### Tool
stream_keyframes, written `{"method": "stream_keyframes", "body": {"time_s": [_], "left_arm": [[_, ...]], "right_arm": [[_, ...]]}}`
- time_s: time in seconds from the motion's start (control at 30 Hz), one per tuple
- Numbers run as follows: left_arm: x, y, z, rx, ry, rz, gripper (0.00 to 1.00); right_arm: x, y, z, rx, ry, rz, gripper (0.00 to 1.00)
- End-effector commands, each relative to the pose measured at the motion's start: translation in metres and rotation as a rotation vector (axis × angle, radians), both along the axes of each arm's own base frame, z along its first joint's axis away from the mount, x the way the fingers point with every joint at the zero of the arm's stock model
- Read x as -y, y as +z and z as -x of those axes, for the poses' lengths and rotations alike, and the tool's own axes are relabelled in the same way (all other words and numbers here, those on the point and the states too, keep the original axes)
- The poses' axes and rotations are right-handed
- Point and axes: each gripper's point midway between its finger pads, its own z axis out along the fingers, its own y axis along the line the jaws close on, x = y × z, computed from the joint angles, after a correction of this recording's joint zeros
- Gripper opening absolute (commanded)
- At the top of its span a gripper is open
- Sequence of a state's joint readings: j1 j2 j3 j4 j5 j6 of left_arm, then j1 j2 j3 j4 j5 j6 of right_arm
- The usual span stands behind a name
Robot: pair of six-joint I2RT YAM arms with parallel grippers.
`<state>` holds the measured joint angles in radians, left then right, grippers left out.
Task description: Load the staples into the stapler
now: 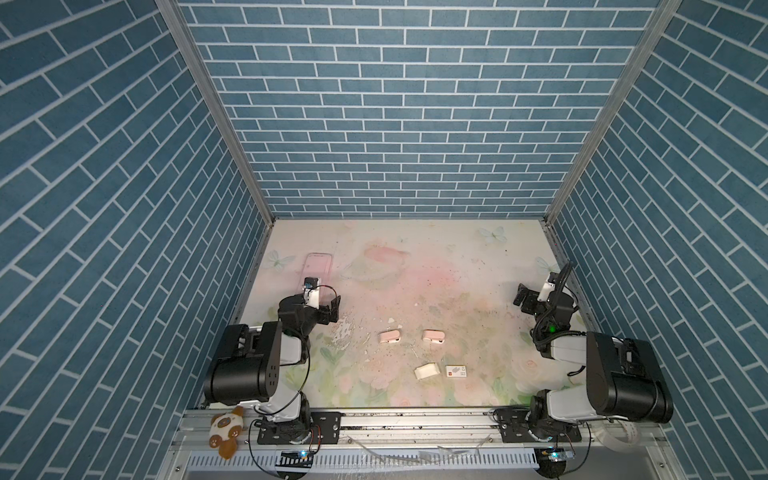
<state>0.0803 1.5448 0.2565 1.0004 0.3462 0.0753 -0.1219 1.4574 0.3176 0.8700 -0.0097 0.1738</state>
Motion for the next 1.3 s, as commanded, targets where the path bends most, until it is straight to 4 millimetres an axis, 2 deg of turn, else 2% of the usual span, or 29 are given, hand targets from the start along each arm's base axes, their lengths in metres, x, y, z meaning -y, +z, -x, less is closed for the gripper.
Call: {"method": "stream_keyframes", "body": {"time_s": [0.0,0.1,1.07,1.27], "left_arm": [[-0.004,0.03,-0.016,0.098,0.011,-0.004,1.0],[-0.004,0.026,-0.025,0.046,0.008,-0.002,1.0],[-0.002,0.025,-0.026,0.043,0.013,-0.021,1.0],[-0.002,0.025,-0.026,0.042,0.012,-0.019,0.99]], "right_arm": [[-0.008,0.002,-0.014,0.036,0.071,0.038,0.99],[-0.01,0.001,-0.015,0.03,0.084,0.041,0.99],[-0.014,-0.002,-0.019,-0.019,0.065,0.103,0.99],[-0.022,-0.003,-0.022,-0.033,0.099,0.118,0.99]]}}
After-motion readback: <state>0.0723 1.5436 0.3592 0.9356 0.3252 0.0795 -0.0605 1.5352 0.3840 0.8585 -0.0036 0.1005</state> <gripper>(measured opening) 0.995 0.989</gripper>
